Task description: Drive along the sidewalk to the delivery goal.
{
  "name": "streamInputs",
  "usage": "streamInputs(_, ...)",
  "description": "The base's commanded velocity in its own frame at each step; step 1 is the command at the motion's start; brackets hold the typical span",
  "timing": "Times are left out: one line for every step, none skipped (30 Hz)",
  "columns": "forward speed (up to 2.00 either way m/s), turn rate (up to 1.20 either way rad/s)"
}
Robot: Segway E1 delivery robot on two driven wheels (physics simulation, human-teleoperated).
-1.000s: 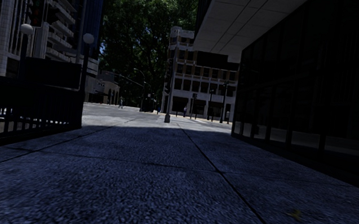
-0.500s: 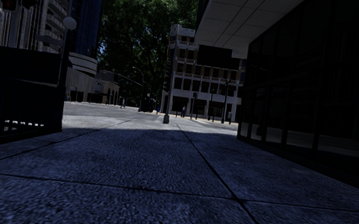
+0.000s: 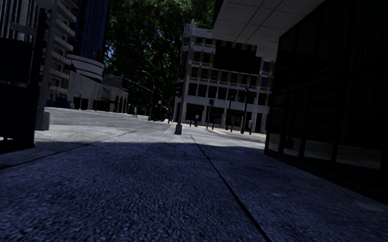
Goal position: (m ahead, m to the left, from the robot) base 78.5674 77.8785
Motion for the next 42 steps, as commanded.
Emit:
streamInputs(2.0,0.0)
streamInputs(2.0,0.0)
streamInputs(2.0,0.0)
streamInputs(2.0,0.0)
streamInputs(2.0,0.0)
streamInputs(2.0,0.0)
streamInputs(2.0,0.0)
streamInputs(2.0,0.0)
streamInputs(2.0,0.0)
streamInputs(2.0,0.0)
streamInputs(2.0,0.0)
streamInputs(2.0,0.0)
streamInputs(2.0,0.0)
streamInputs(2.0,0.0)
streamInputs(2.0,0.0)
streamInputs(2.0,0.0)
streamInputs(2.0,0.0)
streamInputs(2.0,0.0)
streamInputs(2.0,0.0)
streamInputs(2.0,0.0)
streamInputs(2.0,0.0)
streamInputs(2.0,0.0)
streamInputs(2.0,0.0)
streamInputs(2.0,0.0)
streamInputs(2.0,0.0)
streamInputs(2.0,0.0)
streamInputs(2.0,0.0)
streamInputs(2.0,0.0)
streamInputs(2.0,0.0)
streamInputs(2.0,0.0)
streamInputs(2.0,0.0)
streamInputs(2.0,0.0)
streamInputs(2.0,0.0)
streamInputs(2.0,0.0)
streamInputs(2.0,0.0)
streamInputs(2.0,0.0)
streamInputs(2.0,0.0)
streamInputs(2.0,0.0)
streamInputs(2.0,0.0)
streamInputs(2.0,0.0)
streamInputs(2.0,0.0)
streamInputs(2.0,0.0)
